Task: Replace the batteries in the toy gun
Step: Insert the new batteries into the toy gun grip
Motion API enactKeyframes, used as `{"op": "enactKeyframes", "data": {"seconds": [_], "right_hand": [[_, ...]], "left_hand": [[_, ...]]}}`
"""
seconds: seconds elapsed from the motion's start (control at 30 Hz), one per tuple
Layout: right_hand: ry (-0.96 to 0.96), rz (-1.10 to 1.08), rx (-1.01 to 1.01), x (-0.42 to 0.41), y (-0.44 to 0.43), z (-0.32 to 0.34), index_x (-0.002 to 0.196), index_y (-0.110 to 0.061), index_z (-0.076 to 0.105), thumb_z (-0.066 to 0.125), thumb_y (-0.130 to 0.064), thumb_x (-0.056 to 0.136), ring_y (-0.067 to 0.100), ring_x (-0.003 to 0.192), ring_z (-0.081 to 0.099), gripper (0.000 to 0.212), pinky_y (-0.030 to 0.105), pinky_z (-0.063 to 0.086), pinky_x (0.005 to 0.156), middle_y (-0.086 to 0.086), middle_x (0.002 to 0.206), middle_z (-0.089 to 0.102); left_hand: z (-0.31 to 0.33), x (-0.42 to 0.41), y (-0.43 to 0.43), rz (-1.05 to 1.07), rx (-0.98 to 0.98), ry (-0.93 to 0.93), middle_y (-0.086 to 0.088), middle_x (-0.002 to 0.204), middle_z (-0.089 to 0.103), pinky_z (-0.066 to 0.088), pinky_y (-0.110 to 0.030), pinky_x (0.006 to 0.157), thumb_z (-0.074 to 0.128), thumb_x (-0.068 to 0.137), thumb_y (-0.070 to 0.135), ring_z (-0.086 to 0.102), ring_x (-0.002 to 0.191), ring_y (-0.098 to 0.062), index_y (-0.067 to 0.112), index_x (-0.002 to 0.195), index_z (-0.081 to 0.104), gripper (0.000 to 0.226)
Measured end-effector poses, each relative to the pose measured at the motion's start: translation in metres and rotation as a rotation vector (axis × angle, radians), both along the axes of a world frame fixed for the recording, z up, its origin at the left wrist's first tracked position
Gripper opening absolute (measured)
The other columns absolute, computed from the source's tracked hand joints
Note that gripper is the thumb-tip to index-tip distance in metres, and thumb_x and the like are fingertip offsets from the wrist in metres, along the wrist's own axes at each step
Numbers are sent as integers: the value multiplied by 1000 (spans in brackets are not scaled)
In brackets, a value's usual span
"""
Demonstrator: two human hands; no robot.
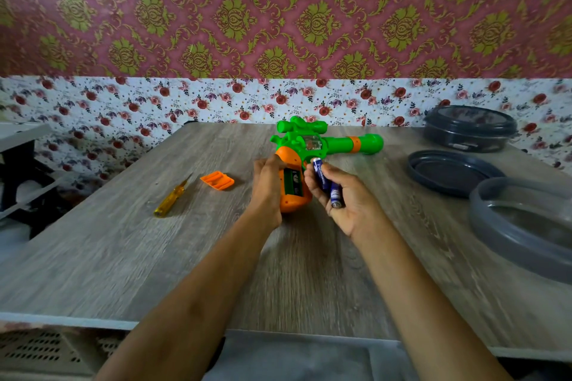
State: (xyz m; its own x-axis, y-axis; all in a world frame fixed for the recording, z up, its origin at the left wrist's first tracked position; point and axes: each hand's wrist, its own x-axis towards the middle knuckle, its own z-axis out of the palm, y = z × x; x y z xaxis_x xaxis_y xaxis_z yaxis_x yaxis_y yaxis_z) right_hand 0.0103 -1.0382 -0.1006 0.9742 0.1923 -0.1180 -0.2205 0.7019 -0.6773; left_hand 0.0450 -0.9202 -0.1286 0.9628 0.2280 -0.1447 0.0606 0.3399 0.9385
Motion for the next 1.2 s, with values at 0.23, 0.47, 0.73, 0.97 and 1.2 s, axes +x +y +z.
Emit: {"op": "enactKeyframes", "data": {"seconds": [0.23, 0.47, 0.73, 0.97, 1.2], "right_hand": [[-133, -99, -374, -3, 1, -6, 78, -13, 65, 63, -7, 83, 0, 31, 37, 8, 11, 24, 29, 6, 71, 62], [-774, -491, -1241, -6, 12, -16, 94, -13, 72, 69, -10, 77, 10, 78, 68, 17, 22, 52, 65, 6, 91, 74], [-919, -613, -1468, -5, 16, -17, 91, -12, 73, 70, -20, 74, 31, 78, 66, 19, 35, 53, 65, 12, 85, 71], [-1051, -323, -1586, -9, 10, -16, 114, -10, 64, 41, -33, 85, 27, 82, 59, 44, 34, 48, 71, 10, 99, 57], [-1025, -163, -1621, -10, 8, -15, 133, -10, 48, 32, -35, 81, 25, 102, 55, 60, 34, 45, 87, 9, 118, 49]], "left_hand": [[-4, 4, 2, -44, -48, -25, -17, 80, 61, 47, -21, 42, 46, 84, 28, 61, 46, -17, 1, 129, 45, 52], [-1, 8, -2, 20, -27, -13, -21, 99, 60, 45, -25, 46, 56, 49, 42, 59, 75, -26, 2, 120, 52, 82], [-8, 18, 3, 4, -33, 4, -15, 94, 57, 43, -29, 53, 58, 40, 46, 54, 79, -25, 10, 110, 57, 78], [-7, 18, 10, -11, -113, 41, -13, 100, 52, 46, -30, 59, 61, 43, 43, 56, 79, -25, 15, 113, 52, 76], [-7, 20, 11, -11, -129, 29, -14, 98, 54, 47, -24, 47, 53, 52, 39, 58, 67, -23, 10, 124, 50, 78]]}}
